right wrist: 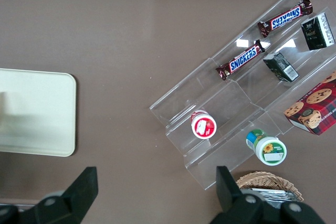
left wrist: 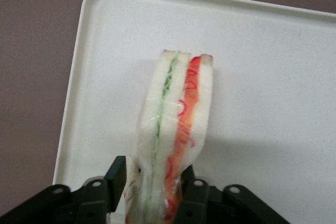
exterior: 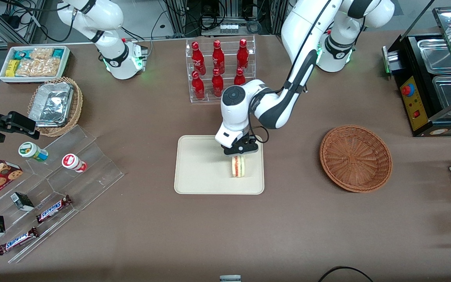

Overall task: Place sandwich from basket to tray
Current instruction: 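Lower the sandwich onto the tray and open the left gripper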

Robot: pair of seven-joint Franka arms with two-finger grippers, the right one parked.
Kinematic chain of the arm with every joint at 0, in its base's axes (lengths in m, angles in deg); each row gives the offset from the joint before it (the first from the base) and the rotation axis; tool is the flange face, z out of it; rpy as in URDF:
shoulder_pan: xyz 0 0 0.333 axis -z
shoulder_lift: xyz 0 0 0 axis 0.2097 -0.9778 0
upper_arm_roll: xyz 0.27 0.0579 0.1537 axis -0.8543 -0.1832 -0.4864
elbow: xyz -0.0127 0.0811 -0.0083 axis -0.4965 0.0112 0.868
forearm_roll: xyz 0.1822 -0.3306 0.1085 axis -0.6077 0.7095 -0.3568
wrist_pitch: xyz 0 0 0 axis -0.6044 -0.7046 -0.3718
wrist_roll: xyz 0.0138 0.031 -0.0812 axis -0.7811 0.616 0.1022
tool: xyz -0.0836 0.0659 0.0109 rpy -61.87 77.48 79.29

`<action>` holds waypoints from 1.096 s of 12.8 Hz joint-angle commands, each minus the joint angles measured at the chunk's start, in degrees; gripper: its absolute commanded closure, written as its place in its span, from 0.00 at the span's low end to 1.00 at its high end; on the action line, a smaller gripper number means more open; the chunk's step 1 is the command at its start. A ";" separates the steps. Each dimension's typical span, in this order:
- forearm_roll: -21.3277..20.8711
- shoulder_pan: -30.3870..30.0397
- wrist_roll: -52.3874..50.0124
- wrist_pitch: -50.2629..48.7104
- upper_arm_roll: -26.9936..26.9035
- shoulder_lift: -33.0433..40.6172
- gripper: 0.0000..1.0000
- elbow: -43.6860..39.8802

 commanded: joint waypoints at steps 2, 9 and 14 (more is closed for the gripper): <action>-1.49 0.70 -2.86 0.27 -0.61 -0.16 0.06 -1.01; -1.32 -0.45 -1.90 -4.45 -0.79 5.79 0.00 -1.10; 2.53 -3.25 3.71 -19.74 -0.79 20.03 0.00 -0.83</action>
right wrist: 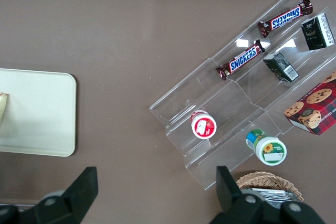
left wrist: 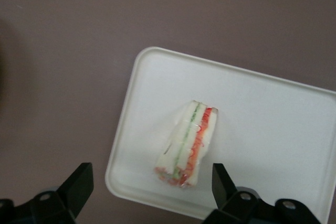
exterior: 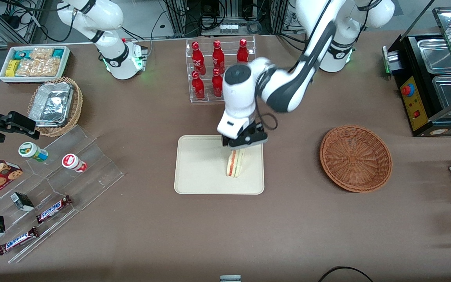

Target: Place sandwich from basket to tray

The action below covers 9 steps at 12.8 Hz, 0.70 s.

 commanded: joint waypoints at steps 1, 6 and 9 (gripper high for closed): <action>3.62 -3.09 6.55 -6.68 0.08 8.63 0.00 1.83; 6.10 -9.68 12.99 -17.58 0.08 18.22 0.00 1.66; 7.23 -15.04 20.44 -22.24 0.08 22.27 0.00 1.66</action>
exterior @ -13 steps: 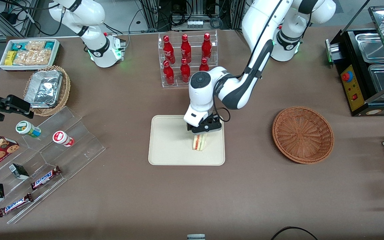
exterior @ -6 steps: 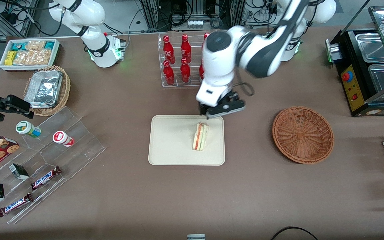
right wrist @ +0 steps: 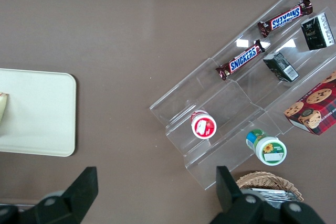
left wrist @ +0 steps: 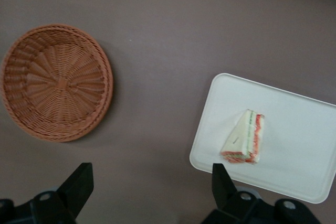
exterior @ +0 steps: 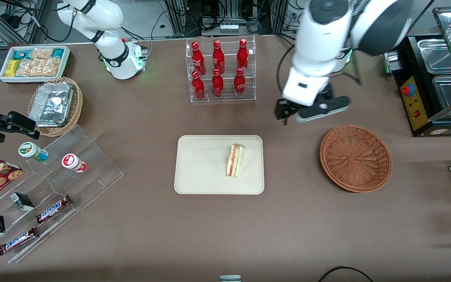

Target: Place sandwich from basket to tray

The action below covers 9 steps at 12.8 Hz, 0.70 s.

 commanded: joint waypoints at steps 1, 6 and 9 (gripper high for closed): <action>1.98 -4.81 7.08 -3.54 0.60 4.37 0.00 1.40; 5.15 -11.42 23.35 -10.13 -3.34 7.46 0.00 0.88; 4.97 -11.60 24.78 -11.11 -6.68 7.37 0.00 0.79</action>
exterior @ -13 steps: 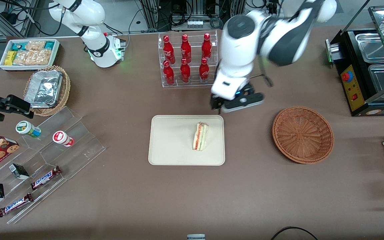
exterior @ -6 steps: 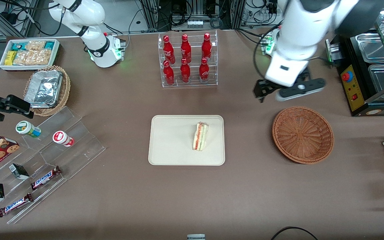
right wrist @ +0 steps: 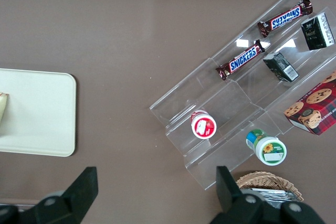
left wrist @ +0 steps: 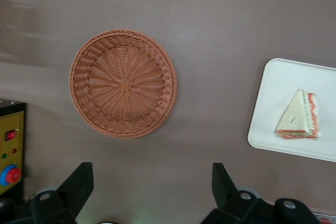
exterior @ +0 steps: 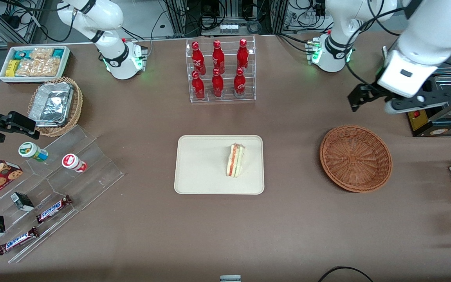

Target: Place sandwich from basket to tray

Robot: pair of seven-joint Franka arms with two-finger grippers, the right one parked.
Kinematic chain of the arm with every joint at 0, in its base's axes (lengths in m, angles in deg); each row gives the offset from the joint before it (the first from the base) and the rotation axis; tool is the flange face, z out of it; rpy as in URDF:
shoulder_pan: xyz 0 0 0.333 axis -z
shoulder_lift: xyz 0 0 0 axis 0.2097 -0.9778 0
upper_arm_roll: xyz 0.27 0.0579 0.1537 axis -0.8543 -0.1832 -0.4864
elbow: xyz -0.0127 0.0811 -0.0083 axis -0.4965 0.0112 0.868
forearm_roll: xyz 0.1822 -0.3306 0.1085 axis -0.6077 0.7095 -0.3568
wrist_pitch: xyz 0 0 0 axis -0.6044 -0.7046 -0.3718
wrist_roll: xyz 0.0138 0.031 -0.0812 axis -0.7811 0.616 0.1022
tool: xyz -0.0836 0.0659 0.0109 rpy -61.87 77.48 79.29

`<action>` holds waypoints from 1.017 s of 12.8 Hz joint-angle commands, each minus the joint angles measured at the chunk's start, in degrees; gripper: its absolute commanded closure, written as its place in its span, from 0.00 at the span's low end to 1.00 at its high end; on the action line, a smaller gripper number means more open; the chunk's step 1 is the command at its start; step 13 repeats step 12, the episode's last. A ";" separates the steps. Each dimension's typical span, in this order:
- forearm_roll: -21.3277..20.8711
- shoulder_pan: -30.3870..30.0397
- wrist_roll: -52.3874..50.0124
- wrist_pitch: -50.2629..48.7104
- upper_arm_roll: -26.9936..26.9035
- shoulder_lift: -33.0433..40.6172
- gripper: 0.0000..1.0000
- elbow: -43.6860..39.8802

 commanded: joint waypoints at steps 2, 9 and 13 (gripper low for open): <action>0.71 -0.93 3.83 -0.70 -3.85 0.81 0.00 0.59; 0.97 -9.46 7.80 -1.31 -1.50 0.10 0.00 0.50; 1.06 -16.64 7.63 -1.05 8.14 -0.51 0.00 -0.46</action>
